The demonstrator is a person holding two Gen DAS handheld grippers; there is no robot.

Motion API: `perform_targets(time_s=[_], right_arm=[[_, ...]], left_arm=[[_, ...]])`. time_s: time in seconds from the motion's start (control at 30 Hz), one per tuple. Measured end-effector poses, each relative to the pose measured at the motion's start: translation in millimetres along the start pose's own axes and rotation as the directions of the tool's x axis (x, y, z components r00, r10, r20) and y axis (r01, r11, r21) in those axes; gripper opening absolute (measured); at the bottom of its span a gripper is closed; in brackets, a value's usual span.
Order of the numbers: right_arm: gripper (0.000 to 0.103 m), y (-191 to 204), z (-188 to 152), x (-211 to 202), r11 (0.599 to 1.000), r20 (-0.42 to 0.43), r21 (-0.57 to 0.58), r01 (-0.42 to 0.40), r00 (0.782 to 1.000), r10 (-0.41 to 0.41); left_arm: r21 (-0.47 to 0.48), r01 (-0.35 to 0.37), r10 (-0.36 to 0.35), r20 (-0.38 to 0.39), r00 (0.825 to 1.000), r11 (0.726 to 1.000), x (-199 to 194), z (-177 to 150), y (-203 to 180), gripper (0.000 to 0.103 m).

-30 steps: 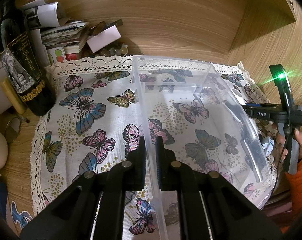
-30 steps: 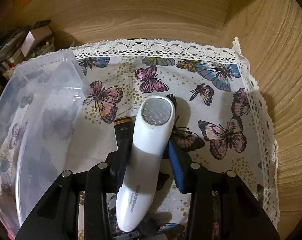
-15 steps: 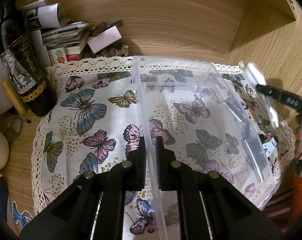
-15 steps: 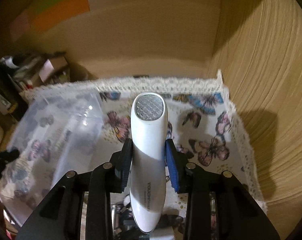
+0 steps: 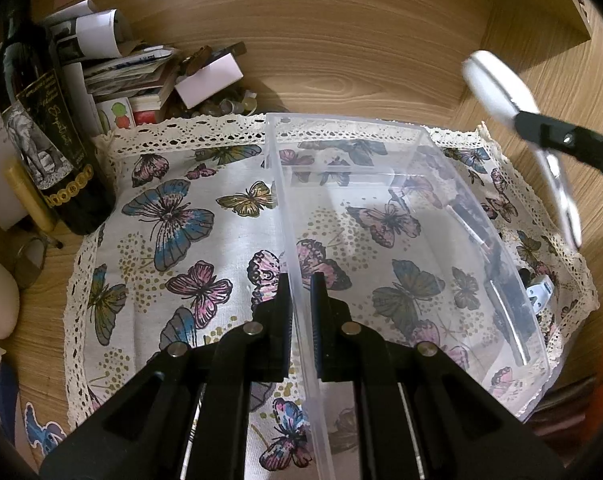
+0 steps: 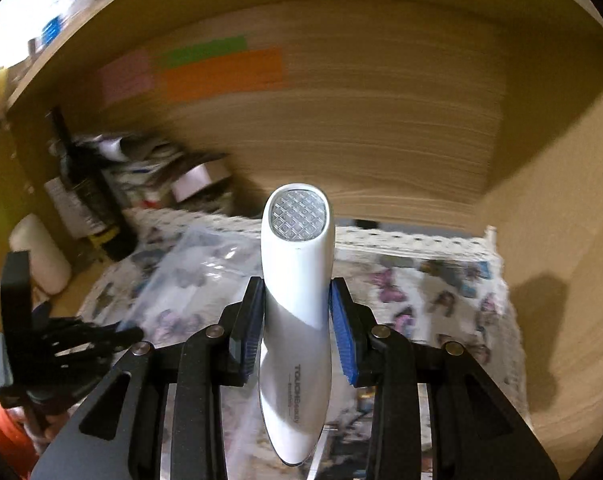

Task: Organize rigid objects
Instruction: 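Carry the white device into the clear box and release it with the right gripper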

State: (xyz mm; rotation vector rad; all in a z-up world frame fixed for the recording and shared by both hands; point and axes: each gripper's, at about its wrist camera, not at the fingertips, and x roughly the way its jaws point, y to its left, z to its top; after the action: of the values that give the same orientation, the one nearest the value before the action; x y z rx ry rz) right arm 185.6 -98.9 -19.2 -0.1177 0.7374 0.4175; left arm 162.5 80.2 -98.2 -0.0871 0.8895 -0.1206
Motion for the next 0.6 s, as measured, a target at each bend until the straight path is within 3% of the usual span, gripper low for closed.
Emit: perform_targets(time_s=[0.33,0.6], right_arm=[[0.030,52,-11,52,0.989,-0.155,-0.116,-0.086,0.986,0.067],[0.030,67,-21,84,0.979,-0.304,-0.168,-0.112,0.951,0.057]], left_arm=[[-0.007,0.009,-0.009,0.006,1.000,1.000,-1,-1,2,0.009],[-0.004,0.010,-0.010,0.013,1.000,1.000,0,-2,2,0.009]])
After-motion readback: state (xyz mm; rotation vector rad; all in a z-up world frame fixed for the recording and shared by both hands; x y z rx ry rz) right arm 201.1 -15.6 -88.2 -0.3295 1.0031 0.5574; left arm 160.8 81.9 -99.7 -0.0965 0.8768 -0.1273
